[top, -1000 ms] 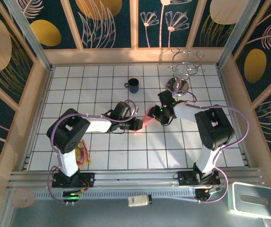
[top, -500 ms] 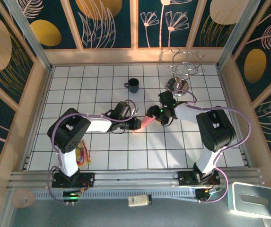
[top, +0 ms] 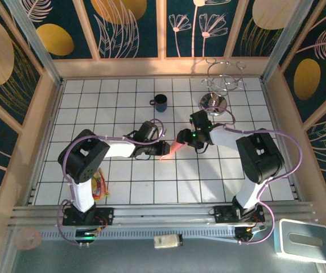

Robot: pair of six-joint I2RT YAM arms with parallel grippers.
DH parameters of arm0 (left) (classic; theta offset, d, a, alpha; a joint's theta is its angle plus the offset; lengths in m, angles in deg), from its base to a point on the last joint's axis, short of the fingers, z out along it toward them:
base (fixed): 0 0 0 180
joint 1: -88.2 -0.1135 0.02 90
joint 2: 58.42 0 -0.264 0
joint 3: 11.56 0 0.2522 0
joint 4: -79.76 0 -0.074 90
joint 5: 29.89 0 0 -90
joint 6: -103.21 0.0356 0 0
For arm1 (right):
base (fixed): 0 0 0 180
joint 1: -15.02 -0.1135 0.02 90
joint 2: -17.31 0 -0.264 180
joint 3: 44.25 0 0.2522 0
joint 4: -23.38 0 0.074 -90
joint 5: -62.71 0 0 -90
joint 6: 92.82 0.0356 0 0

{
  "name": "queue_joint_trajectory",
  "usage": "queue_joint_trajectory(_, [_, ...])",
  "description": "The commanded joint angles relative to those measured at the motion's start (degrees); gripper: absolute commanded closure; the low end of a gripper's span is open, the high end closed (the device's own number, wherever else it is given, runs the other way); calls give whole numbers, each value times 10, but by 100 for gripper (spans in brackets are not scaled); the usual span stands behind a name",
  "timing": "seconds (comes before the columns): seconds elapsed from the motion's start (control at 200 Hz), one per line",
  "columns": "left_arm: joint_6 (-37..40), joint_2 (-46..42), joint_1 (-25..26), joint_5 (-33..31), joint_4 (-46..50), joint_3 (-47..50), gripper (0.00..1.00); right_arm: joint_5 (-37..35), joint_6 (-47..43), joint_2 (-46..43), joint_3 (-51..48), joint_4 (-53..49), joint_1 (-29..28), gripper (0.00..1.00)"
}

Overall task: Fold a paper plane with a square sheet of paper (pick it up from the middle)
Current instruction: Fold the wing for the fifth time at the center of the table.

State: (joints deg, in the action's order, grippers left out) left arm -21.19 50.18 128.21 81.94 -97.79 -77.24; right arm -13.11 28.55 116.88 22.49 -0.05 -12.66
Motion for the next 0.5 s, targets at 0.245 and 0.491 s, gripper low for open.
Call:
queue_joint_trajectory(0.245, [-9, 83, 11, -50, 38, 10, 78, -81, 3, 83, 28, -60, -18, 57])
queue_joint_trajectory(0.491, [-4, 84, 11, -62, 53, 8, 79, -89, 5, 116, 38, -67, -22, 56])
